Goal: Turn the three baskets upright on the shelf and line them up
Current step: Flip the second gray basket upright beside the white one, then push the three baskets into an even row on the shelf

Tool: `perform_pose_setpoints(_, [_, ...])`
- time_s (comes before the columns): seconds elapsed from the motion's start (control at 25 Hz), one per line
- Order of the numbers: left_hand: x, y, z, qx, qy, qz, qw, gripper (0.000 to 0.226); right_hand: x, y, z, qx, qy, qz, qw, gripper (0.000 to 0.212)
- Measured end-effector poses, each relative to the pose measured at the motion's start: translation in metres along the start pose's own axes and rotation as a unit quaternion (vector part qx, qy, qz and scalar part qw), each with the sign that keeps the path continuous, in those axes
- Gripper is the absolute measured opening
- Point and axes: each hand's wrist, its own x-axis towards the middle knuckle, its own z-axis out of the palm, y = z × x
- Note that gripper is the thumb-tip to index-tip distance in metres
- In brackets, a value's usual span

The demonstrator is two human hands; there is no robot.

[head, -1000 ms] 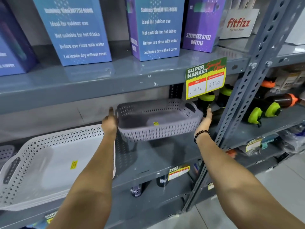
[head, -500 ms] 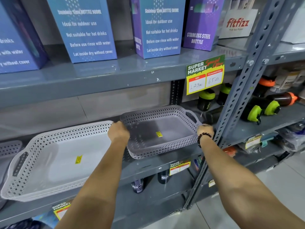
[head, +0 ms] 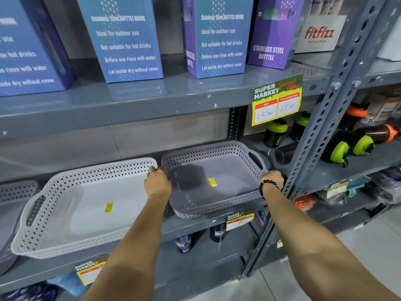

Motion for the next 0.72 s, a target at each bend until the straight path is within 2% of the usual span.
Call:
perform_pose_setpoints(0.08, [0.001, -0.004, -0.004, -0.028, 0.025, 0.000, 0.999, 0.045, -0.005, -0.004, 0.006, -0.058, 0.035, -0.061, 0.996, 0.034])
perform_pose_setpoints(0.16, [0.004, -0.014, -0.011, -0.054, 0.061, -0.013, 0.997, 0.047, -0.014, -0.013, 0.018, -0.104, 0.062, -0.208, 0.971, 0.042])
perform_pose_setpoints(0.2, [0.006, -0.020, -0.016, -0.061, 0.075, -0.021, 0.995, 0.046, -0.023, -0.021, 0.026, -0.113, 0.050, -0.281, 0.952, 0.046])
perform_pose_setpoints(0.28, [0.008, -0.041, -0.028, -0.066, 0.099, -0.032, 0.992, 0.043, -0.049, -0.040, 0.045, -0.109, -0.004, -0.364, 0.925, 0.049])
perform_pose_setpoints(0.4, [0.012, -0.084, -0.052, -0.069, 0.141, -0.054, 0.986, 0.041, -0.095, -0.060, 0.078, -0.102, -0.126, -0.373, 0.914, 0.048])
perform_pose_setpoints(0.52, [0.014, -0.151, -0.086, -0.059, 0.183, -0.086, 0.977, 0.041, -0.143, -0.070, 0.114, -0.086, -0.286, -0.312, 0.902, 0.057])
perform_pose_setpoints(0.6, [0.015, -0.196, -0.107, -0.050, 0.188, -0.118, 0.974, 0.043, -0.167, -0.074, 0.133, -0.089, -0.327, -0.282, 0.898, 0.067])
perform_pose_setpoints(0.72, [0.019, -0.262, -0.130, -0.063, 0.149, -0.173, 0.972, 0.048, -0.194, -0.076, 0.157, -0.099, -0.330, -0.273, 0.898, 0.070])
